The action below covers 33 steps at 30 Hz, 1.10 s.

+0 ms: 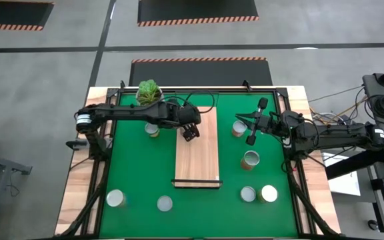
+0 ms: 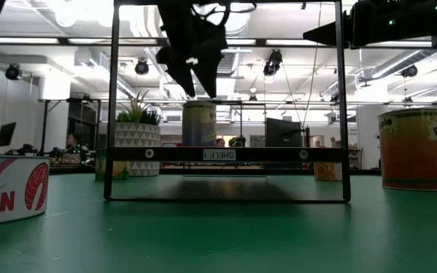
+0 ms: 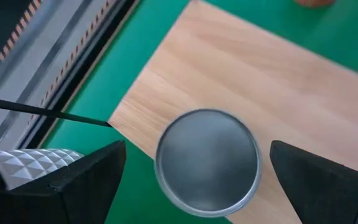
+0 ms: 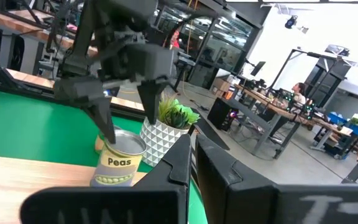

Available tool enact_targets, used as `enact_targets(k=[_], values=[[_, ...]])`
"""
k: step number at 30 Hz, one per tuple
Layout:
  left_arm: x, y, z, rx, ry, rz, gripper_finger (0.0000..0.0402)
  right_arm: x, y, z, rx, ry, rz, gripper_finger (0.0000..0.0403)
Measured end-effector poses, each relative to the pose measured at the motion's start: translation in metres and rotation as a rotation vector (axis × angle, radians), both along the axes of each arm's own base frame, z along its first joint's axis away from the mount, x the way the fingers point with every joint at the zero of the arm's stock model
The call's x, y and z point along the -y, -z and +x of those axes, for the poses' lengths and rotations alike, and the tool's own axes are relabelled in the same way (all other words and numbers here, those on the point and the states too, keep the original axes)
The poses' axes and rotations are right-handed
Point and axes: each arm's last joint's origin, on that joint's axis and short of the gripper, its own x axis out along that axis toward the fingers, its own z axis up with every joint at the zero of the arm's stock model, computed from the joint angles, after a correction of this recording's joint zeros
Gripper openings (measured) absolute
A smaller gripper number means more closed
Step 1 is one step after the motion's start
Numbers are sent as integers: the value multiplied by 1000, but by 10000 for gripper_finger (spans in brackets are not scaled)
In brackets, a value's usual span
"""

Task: Pick and place cans onto a shelf
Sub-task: Put the canned peas on the shelf

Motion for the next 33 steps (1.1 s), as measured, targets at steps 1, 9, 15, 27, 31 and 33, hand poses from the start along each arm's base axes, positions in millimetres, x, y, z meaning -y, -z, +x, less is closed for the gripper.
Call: enact_targets(k=[1,9,15,27,31,33], values=[[2,-3,-1,13,1,9,379,0,0,0,0,0,0,13],[57,-22,-17,26,89,277,379,0,0,0,12,-5,41,13],[103,-26,-53,50,194,400,377,0,3,3,15,-10,115,13],[106,17,-110,324,477,441,373,6,20,45,-98,0,290,13],[99,29,-121,393,458,448,366,10,15,68,-171,14,337,13],[98,37,-127,401,456,429,357,11,13,79,-217,21,361,13]])
